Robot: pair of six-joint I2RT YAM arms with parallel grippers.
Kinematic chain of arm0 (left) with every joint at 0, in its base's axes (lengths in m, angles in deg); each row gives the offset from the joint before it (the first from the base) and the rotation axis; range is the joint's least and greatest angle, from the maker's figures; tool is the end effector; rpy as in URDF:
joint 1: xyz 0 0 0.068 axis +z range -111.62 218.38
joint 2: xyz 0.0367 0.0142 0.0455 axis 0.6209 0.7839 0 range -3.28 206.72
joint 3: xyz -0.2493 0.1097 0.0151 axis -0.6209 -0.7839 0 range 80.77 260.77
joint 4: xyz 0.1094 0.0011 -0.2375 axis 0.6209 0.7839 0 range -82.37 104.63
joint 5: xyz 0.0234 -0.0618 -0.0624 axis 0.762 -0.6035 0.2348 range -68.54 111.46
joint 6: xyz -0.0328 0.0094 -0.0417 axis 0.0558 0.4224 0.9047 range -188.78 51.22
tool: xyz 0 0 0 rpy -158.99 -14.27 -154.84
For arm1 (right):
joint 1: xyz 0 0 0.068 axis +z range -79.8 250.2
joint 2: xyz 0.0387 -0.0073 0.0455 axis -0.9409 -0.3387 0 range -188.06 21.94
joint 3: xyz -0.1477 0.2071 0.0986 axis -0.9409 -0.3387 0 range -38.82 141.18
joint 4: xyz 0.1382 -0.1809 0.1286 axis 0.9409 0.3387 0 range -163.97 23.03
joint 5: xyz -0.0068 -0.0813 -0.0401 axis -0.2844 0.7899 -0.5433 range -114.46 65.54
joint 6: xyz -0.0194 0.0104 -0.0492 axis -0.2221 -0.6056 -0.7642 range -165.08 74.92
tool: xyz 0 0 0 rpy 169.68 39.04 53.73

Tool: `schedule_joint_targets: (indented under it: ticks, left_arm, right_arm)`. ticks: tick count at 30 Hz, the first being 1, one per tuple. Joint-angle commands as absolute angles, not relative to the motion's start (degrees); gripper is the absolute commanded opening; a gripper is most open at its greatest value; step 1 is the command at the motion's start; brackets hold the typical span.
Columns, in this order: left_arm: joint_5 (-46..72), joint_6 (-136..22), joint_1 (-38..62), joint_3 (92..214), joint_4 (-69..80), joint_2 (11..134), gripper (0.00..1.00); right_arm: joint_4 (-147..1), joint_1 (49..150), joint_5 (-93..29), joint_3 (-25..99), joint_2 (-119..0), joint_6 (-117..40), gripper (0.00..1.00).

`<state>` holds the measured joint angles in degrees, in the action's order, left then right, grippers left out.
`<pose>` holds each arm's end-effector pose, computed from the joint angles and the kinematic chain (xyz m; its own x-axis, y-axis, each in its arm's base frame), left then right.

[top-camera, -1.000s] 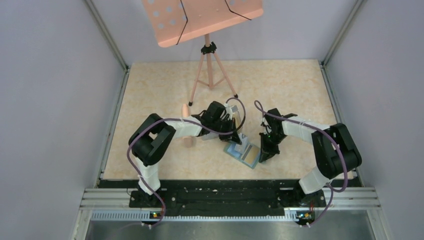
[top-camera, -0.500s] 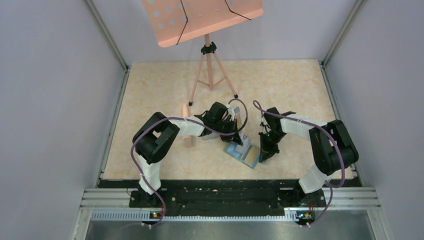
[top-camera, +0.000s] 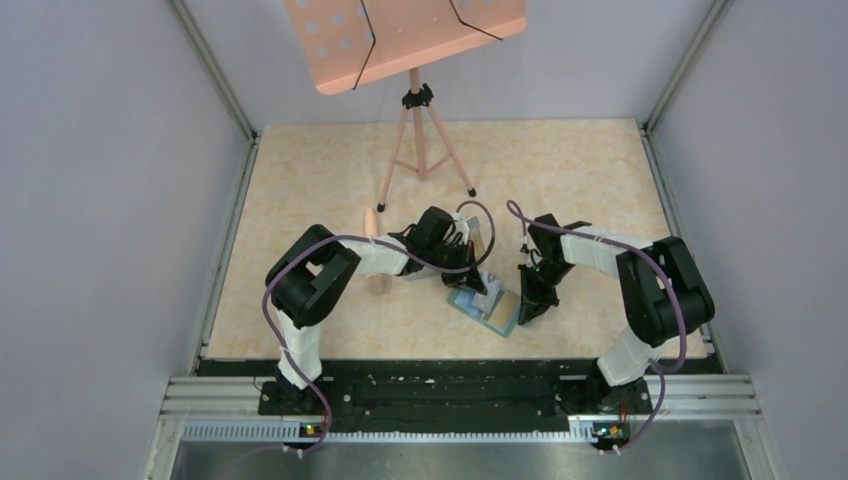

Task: Put the credit cards into the card holder
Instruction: Insert the credit card into the card holder.

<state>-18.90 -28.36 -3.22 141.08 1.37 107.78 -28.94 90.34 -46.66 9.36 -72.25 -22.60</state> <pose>0.2752 -0.2751 0.1372 -0.9510 0.1836 -0.2488 0.3083 0.5021 -0.8080 0.2307 0.0989 0.1353 -0.9868 0.0151 0.1612 0.0702 0.9370 0.3421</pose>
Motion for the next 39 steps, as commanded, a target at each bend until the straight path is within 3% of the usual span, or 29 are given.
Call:
schedule_joint_targets:
  ticks: [1,11,19,39]
  left_arm:
    - [-21.0,-28.1,-3.5,140.0,1.7,106.6,0.0]
    - [-22.1,-30.0,-3.5,139.6,6.1,107.0,0.0]
    - [-15.0,-29.4,-3.5,139.2,13.0,104.1,0.0]
    - [-23.0,-27.6,-4.9,140.5,8.1,108.7,0.0]
  right_arm:
    - [-39.3,90.0,-45.2,10.7,-73.9,-23.3,0.0]
    - [-39.4,89.7,-45.7,11.0,-74.3,-23.5,0.0]
    - [-39.3,89.7,-45.8,10.9,-74.5,-23.7,0.0]
    - [-39.3,89.7,-45.9,11.1,-75.4,-24.1,0.0]
